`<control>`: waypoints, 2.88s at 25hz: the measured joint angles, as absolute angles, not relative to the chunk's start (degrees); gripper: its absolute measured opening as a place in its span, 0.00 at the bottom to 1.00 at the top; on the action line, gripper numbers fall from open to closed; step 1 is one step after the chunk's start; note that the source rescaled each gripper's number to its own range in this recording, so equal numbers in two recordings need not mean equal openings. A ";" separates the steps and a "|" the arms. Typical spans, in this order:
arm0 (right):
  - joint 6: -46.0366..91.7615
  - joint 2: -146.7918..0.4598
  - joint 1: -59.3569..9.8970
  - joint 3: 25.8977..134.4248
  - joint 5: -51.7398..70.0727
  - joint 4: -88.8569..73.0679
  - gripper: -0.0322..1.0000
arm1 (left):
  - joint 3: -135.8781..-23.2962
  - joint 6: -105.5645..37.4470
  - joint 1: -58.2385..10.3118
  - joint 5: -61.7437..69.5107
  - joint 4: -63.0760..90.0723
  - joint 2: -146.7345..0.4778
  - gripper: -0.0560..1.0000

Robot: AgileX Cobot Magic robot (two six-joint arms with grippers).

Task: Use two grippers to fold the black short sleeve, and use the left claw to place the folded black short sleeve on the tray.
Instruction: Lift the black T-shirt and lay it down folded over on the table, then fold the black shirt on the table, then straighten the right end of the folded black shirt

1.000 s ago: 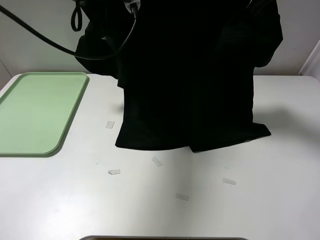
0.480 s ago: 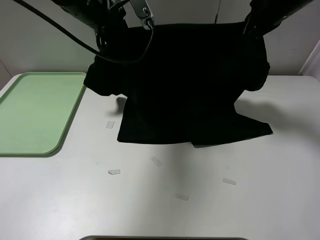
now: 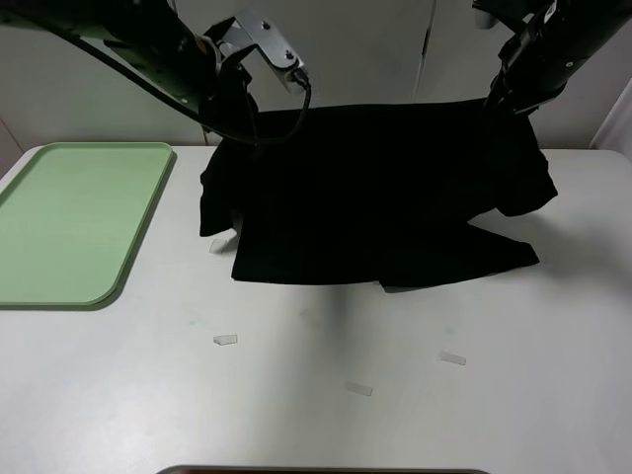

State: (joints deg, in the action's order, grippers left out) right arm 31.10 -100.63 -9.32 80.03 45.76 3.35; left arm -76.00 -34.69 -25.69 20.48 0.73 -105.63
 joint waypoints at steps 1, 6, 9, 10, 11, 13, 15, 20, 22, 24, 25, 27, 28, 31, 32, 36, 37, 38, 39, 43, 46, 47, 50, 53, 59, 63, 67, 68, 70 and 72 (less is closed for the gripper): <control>31.10 -100.63 -9.32 80.03 46.78 2.94 0.03 | -75.16 -34.69 -25.69 20.41 0.89 -105.63 0.05; 30.74 -100.86 -9.32 80.03 50.44 0.86 0.03 | -71.20 -34.69 -25.82 18.63 1.42 -105.63 0.05; 30.47 -102.07 -9.32 80.03 51.71 0.48 0.03 | -69.47 -34.69 -25.82 17.32 2.07 -105.63 0.05; 30.31 -102.68 -9.30 80.03 51.81 0.48 0.03 | -68.93 -34.69 -25.82 16.87 2.56 -105.63 0.05; 30.00 -103.16 -9.30 80.03 51.83 0.48 0.03 | -68.56 -34.69 -25.82 16.43 2.99 -105.63 0.05; 29.29 -104.05 -9.20 80.03 52.52 0.48 0.03 | -67.78 -34.69 -25.82 15.86 4.06 -105.63 0.05; 28.45 -104.75 -9.13 80.03 53.42 0.34 0.03 | -67.56 -34.69 -25.82 15.77 4.49 -105.63 0.05; 27.95 -106.00 -8.96 80.03 55.63 0.00 0.03 | -67.54 -34.69 -25.82 15.96 4.82 -105.63 0.07; 27.50 -106.00 -8.32 80.03 56.60 4.58 0.09 | -67.28 -34.53 -25.21 17.08 3.15 -105.63 0.15; 25.15 -106.00 -6.67 80.03 58.28 10.10 0.36 | -66.64 -34.53 -23.73 18.99 0.75 -105.56 0.35; 23.35 -106.00 -6.15 80.03 58.57 11.74 0.59 | -66.57 -34.48 -23.33 19.28 0.00 -105.64 0.52; 18.73 -106.00 -6.15 80.03 58.70 13.58 0.86 | -66.46 -34.48 -23.33 18.71 0.00 -105.64 0.81; 17.28 -106.00 -6.15 80.03 58.58 14.47 0.91 | -66.46 -34.48 -23.38 18.20 0.00 -105.64 0.88; 14.82 -106.00 -6.15 80.03 58.57 15.89 0.98 | -66.46 -34.48 -23.39 17.36 0.00 -105.64 0.97; 14.63 -106.00 -6.15 80.03 58.57 16.07 0.99 | -66.46 -34.48 -23.39 16.91 -0.31 -105.64 0.98; 14.46 -106.00 -6.15 80.03 58.52 16.07 1.00 | -66.46 -34.48 -23.39 16.21 0.00 -105.64 0.99; 14.46 -105.92 -6.15 80.03 58.52 16.07 1.00 | -66.46 -34.48 -23.39 16.21 0.00 -105.64 1.00; 14.46 -105.69 -6.15 80.03 58.52 16.07 1.00 | -66.46 -34.48 -23.39 16.27 -0.31 -105.64 1.00; 14.46 -105.16 -6.15 80.03 58.52 15.83 1.00 | -66.46 -34.48 -23.39 16.55 -0.31 -105.58 1.00; 14.44 -101.66 -6.15 80.03 58.44 12.92 1.00 | -67.55 -33.06 -23.39 20.98 -0.31 -103.83 1.00; 14.44 -98.01 -6.15 80.03 58.44 9.08 1.00 | -70.03 -28.11 -23.39 25.91 -0.31 -100.84 1.00; 14.39 -97.05 -6.15 80.03 58.57 7.83 1.00 | -70.64 -26.19 -23.39 27.63 -0.31 -99.51 1.00; 14.40 -93.98 -6.15 80.03 59.51 4.46 1.00 | -71.51 -21.68 -23.39 32.11 -0.31 -95.23 1.00; 14.24 -91.60 -6.15 80.03 62.52 2.12 1.00 | -71.56 -18.91 -23.39 36.03 -0.31 -90.60 1.00; 11.33 -89.99 -6.15 80.03 68.69 0.53 1.00 | -71.56 -14.87 -23.39 44.13 -0.31 -81.57 1.00; 10.71 -89.80 -6.15 80.03 69.52 0.00 1.00 | -71.00 -12.20 -23.39 49.37 -0.31 -75.47 1.00; 10.46 -89.72 -6.15 80.03 69.57 -0.74 1.00 | -67.11 -9.68 -23.39 50.95 -1.65 -68.08 0.99; 10.44 -89.69 -6.15 80.03 69.57 -0.74 1.00 | -65.60 -8.83 -23.39 51.01 -2.34 -65.98 0.99; 10.22 -89.61 -6.15 80.03 69.57 -0.74 1.00 | -62.47 -7.45 -23.39 51.11 -3.29 -61.87 0.99; 10.09 -89.61 -6.15 80.03 69.57 -0.92 1.00 | -59.14 -6.24 -23.39 51.40 -3.58 -57.11 0.99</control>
State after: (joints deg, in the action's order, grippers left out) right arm 10.09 -89.61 -6.15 80.03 69.57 -0.92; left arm -59.14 -6.24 -23.39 51.40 -3.58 -57.11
